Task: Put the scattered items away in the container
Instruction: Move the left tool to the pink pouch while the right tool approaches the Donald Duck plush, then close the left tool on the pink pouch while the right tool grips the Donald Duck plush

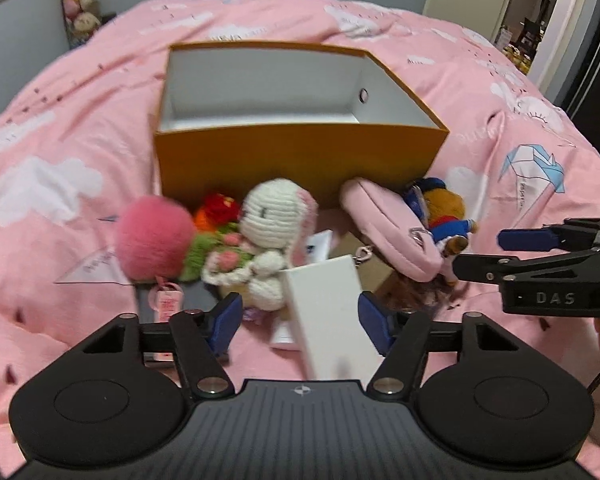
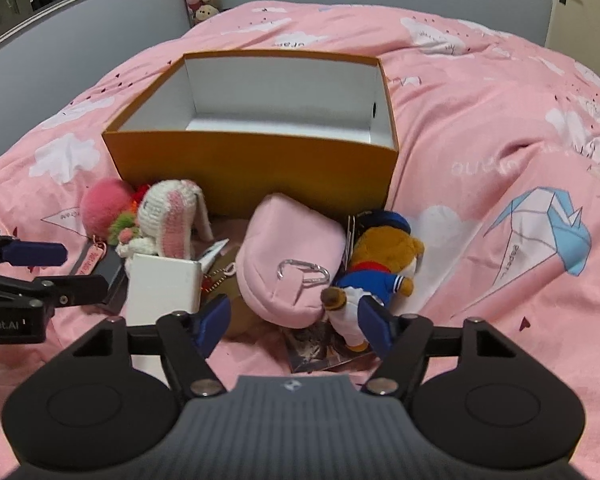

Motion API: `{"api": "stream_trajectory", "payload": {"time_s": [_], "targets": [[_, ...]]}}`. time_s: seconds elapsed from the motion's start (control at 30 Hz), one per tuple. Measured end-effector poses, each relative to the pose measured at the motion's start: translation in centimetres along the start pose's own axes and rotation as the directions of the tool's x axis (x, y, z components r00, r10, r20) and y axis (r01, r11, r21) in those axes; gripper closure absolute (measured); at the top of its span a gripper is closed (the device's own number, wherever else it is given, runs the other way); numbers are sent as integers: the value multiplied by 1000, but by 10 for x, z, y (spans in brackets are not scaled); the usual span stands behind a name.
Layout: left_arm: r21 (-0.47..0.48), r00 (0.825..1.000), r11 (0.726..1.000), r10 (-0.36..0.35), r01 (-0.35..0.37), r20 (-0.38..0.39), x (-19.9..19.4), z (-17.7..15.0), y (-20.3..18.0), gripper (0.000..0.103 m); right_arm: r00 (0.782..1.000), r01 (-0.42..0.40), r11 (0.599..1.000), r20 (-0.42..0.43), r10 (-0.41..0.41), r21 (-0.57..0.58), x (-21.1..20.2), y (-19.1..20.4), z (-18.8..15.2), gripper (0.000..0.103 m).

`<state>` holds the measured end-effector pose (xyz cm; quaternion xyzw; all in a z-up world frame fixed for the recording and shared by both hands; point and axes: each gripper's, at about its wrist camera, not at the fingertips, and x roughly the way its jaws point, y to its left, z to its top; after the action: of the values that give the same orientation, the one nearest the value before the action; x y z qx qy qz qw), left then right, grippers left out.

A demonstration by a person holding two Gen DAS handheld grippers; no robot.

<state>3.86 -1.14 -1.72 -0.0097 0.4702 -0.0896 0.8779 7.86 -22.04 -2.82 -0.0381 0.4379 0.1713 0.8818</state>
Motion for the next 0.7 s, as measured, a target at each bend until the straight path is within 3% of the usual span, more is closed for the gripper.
{"api": "stream_trajectory", "payload": {"time_s": [0.1, 0.33, 0.47, 0.7], "targets": [[-1, 1000, 1000, -27, 27, -15, 7, 9, -6, 39, 1000, 12, 1000, -17, -12, 27, 6, -11, 0, 44], [-31, 991, 992, -121, 119, -52, 33, 45, -23, 41, 998, 66, 995, -3, -66, 73, 20, -42, 10, 44], [-88, 979, 982, -179, 170, -102, 58, 65, -28, 41, 999, 44, 990, -23, -41, 134, 35, -63, 19, 45], [-134, 964, 980, -174, 149, -202, 102, 84, -32, 41, 995, -18, 975, -88, 38, 221, 68, -84, 24, 45]]}}
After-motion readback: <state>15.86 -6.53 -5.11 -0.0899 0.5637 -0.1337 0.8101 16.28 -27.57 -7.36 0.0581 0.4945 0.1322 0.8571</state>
